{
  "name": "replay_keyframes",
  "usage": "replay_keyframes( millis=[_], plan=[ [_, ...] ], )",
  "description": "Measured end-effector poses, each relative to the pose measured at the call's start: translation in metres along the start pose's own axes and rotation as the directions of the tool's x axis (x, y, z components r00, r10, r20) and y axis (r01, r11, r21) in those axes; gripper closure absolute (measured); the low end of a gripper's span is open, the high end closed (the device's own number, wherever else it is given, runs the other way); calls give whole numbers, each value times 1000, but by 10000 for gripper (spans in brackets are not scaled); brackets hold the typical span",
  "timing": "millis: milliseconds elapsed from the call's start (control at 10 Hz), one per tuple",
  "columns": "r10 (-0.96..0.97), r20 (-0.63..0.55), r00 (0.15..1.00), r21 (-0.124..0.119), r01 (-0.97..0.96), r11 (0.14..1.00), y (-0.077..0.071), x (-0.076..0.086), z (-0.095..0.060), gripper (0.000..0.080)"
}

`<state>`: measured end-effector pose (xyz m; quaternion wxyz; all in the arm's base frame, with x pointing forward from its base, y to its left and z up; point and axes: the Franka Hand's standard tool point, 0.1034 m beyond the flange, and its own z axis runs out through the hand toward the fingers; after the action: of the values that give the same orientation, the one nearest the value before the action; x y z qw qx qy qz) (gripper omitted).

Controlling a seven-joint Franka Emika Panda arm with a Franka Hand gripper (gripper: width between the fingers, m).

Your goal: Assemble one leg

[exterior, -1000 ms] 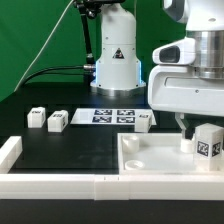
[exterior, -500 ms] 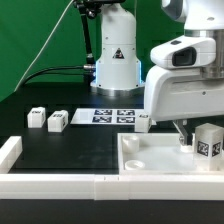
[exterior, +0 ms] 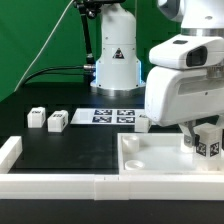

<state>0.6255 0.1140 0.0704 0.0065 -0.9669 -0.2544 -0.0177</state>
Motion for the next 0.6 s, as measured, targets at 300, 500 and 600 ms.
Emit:
replay_keyframes(
  millis=[300,500,600],
  plan=[
    [73,0,997,0,-73,997,0,0,0,509],
    [321,1,947,3,-321,947,-3,0,1,509],
    [475,1,880,2,-475,880,-3,1,1,509]
  ],
)
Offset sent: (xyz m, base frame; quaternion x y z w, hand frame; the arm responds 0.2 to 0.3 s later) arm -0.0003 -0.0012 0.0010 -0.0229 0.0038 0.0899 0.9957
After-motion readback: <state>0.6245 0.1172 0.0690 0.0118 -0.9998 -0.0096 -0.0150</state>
